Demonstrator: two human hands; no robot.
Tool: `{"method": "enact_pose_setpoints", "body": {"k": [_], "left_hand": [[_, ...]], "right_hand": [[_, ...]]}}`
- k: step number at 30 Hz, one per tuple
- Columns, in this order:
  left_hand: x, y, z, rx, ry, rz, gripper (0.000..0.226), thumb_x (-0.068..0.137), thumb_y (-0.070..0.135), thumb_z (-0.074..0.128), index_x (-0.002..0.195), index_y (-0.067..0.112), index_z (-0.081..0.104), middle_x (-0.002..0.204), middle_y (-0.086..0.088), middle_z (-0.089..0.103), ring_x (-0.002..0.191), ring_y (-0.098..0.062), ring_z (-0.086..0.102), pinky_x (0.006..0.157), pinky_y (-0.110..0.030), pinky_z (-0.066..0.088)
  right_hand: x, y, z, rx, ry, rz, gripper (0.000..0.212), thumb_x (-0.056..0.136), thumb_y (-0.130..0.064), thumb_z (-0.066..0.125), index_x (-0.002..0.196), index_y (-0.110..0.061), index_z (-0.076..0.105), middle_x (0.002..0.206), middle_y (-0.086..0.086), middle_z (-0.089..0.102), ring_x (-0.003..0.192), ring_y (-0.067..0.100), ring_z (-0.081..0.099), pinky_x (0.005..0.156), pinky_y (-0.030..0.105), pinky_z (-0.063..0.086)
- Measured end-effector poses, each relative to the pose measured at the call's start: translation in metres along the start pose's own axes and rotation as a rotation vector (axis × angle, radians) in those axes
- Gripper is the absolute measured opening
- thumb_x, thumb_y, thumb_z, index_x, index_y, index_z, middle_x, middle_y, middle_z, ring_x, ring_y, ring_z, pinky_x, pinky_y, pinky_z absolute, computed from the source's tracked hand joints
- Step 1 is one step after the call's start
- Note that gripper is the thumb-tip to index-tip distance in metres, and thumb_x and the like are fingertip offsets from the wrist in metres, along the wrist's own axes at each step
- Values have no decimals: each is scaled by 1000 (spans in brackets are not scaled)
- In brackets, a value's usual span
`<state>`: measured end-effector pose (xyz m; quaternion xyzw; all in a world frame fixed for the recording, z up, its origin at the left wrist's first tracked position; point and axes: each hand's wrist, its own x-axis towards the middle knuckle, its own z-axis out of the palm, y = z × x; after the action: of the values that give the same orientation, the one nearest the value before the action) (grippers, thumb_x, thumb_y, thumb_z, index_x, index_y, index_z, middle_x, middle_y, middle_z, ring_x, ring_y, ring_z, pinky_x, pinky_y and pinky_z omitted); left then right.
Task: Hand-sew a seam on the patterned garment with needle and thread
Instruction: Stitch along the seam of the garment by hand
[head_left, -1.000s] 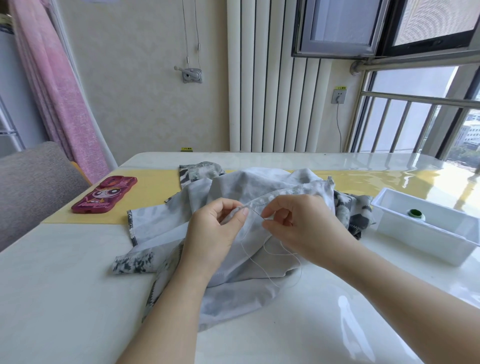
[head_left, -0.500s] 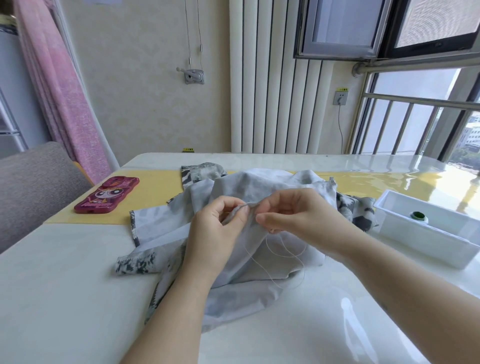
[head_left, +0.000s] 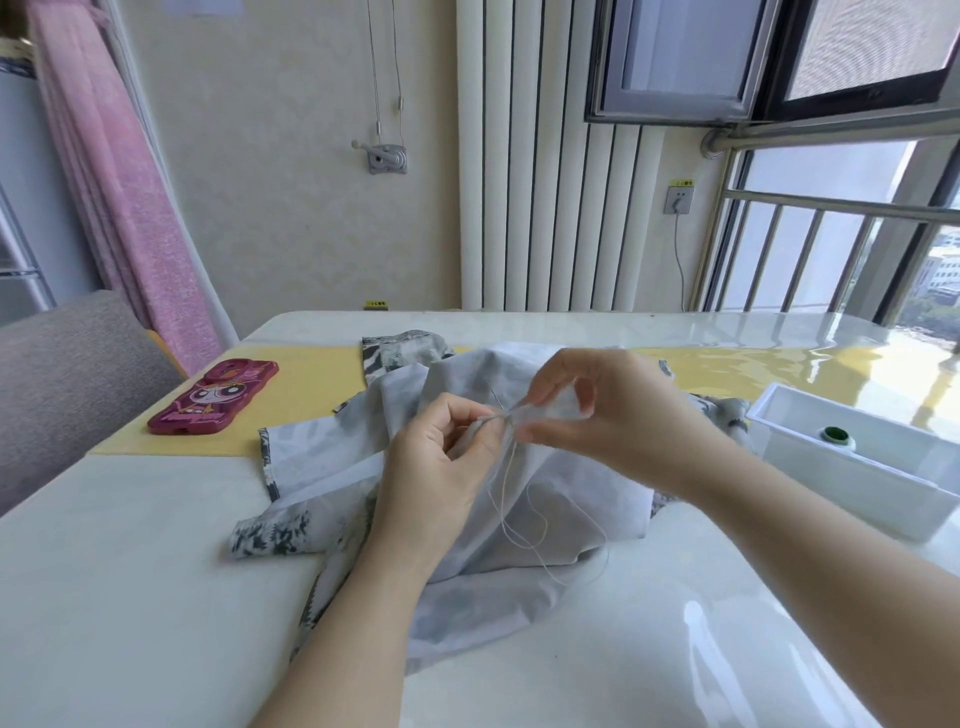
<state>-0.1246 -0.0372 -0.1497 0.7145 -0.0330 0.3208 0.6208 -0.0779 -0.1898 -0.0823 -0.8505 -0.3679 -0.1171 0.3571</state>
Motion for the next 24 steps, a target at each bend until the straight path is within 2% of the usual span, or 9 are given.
{"method": "enact_pose_setpoints", "body": {"k": [4, 6, 9, 13, 15, 17, 19, 21, 24], "left_hand": [[-1, 1, 1, 0, -15, 6, 18, 86, 7, 66, 76, 21, 62, 65, 17, 66, 63, 3, 57, 63, -10, 44], [-1, 1, 1, -6, -19, 4, 17, 86, 7, 66, 75, 20, 62, 64, 15, 64, 61, 1, 55, 61, -10, 43], [-1, 2, 0, -29, -16, 10, 16, 84, 9, 67, 74, 21, 63, 67, 9, 65, 65, -5, 56, 62, -12, 44], [-1, 3, 0, 0, -31, 26, 14, 85, 7, 67, 76, 18, 64, 66, 16, 66, 64, 3, 57, 63, -9, 43], [-1, 2, -1, 17, -31, 33, 13, 85, 9, 68, 76, 18, 64, 64, 16, 63, 63, 2, 55, 62, -10, 42], [-1, 2, -1, 19, -26, 36, 12, 84, 11, 68, 76, 18, 64, 64, 15, 63, 63, 1, 54, 62, -10, 42], [-1, 2, -1, 21, -22, 39, 12, 84, 11, 68, 75, 18, 64, 65, 15, 63, 64, -1, 56, 64, -10, 43], [-2, 2, -1, 18, -24, 36, 11, 85, 11, 68, 76, 17, 64, 66, 14, 64, 66, -2, 57, 65, -11, 44], [-1, 2, -1, 6, -24, 26, 10, 85, 11, 68, 76, 16, 64, 66, 13, 65, 66, -1, 58, 65, -11, 45]], "right_hand": [[19, 1, -5, -334, -98, 98, 47, 83, -62, 46, 85, -23, 73, 99, -8, 65, 99, 14, 47, 87, 32, 35], [25, -2, 2, -336, -247, 181, 59, 90, -57, 44, 86, -3, 66, 79, 5, 62, 82, 19, 45, 77, 29, 36], [31, -15, 2, -96, -345, 274, 45, 89, -42, 58, 67, -3, 55, 58, 3, 35, 60, 17, 31, 51, 25, 23], [40, -11, -2, -30, -336, 275, 25, 83, -36, 67, 69, -16, 71, 70, 14, 63, 63, 12, 44, 58, 25, 34], [42, -13, -4, 223, -229, 334, 22, 89, -29, 62, 80, -10, 70, 76, 8, 68, 56, 11, 50, 49, 19, 37], [47, -16, -6, 838, -113, 480, 18, 98, -16, 50, 85, -5, 58, 75, 7, 65, 51, 14, 59, 41, 19, 43], [50, -15, -10, 1217, 30, 500, 19, 100, -11, 42, 85, -6, 51, 75, 9, 65, 70, 22, 69, 59, 28, 58], [54, -10, -12, 895, 87, 327, 20, 100, -16, 43, 84, -10, 52, 83, 3, 70, 84, 14, 66, 79, 32, 54], [52, 6, -11, -234, 24, -73, 20, 100, -22, 41, 84, -15, 51, 86, -7, 67, 82, 2, 53, 104, 46, 37]]}}
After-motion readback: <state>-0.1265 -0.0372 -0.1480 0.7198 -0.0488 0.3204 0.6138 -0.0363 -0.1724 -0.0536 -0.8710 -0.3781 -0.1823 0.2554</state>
